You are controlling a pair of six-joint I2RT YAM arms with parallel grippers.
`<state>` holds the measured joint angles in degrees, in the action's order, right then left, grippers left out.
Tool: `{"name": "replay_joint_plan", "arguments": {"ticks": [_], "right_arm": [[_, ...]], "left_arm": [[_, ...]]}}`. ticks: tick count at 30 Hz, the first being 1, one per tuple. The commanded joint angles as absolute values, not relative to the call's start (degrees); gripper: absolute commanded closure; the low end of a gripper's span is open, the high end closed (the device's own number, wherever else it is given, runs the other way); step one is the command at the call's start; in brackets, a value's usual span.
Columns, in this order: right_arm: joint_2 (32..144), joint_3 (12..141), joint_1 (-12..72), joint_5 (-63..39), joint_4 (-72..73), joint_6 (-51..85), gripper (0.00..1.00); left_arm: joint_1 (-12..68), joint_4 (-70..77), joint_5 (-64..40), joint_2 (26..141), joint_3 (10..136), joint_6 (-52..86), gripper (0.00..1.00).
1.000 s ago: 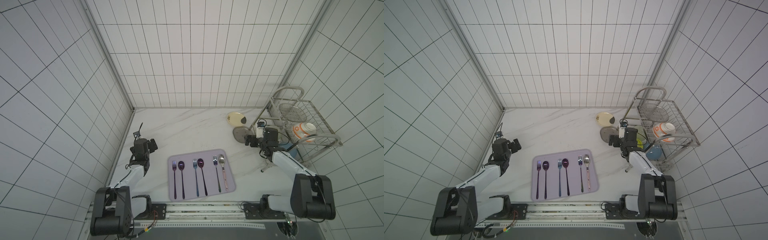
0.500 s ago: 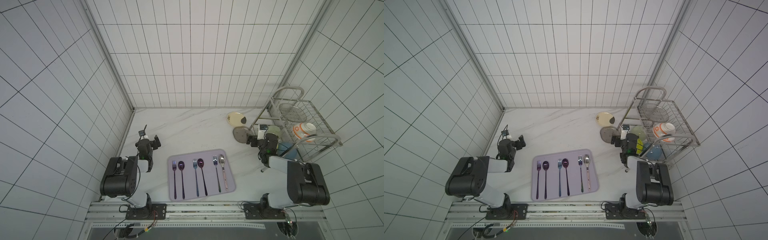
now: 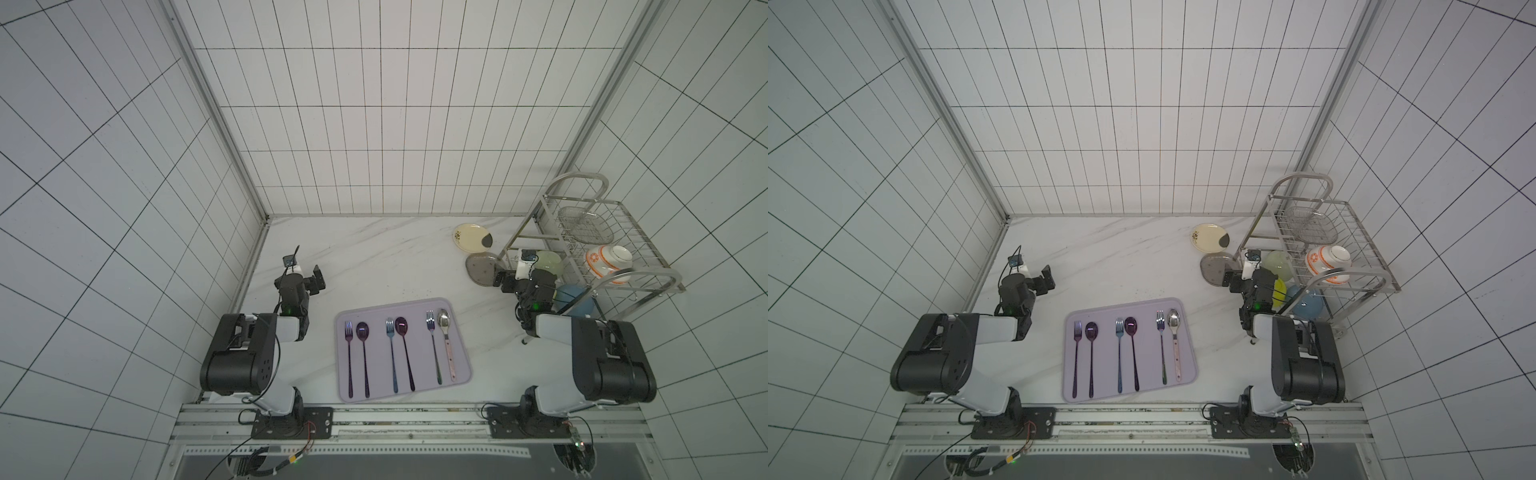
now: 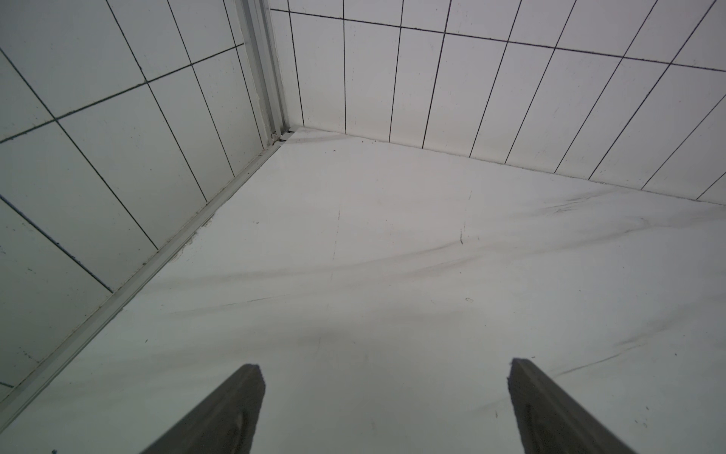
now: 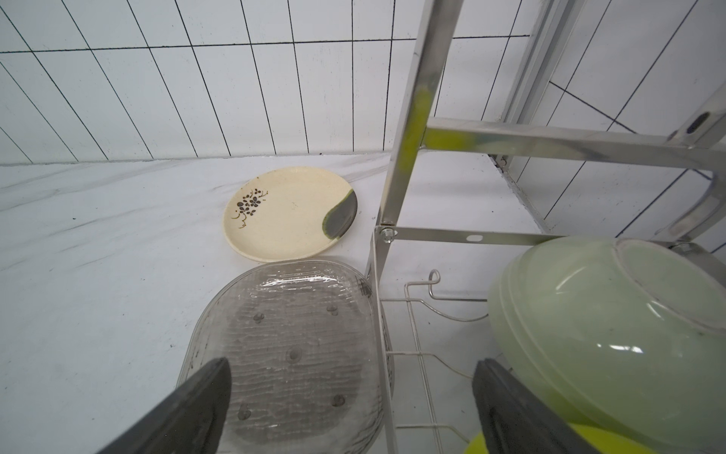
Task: Set the spoon and fork side by side
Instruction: Reset both arms
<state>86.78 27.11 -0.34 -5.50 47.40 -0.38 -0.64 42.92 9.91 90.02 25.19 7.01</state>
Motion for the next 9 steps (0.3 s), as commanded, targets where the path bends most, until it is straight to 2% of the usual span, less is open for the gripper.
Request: {"name": "replay_joint_plan", "arguments": {"ticks": [1,9], "right_arm": [[88.2,25.7,-2.3,-2.8,44.4,1.1,0.01],[88.0,25.2,-2.3,-2.8,44.9,1.1,0.01]], "left_arm": [[-0.6,42.4,10.6,89.3,26.5,6.3,0.02],[-0.6,42.6,10.4,89.1,26.3,6.3,0.02]]}}
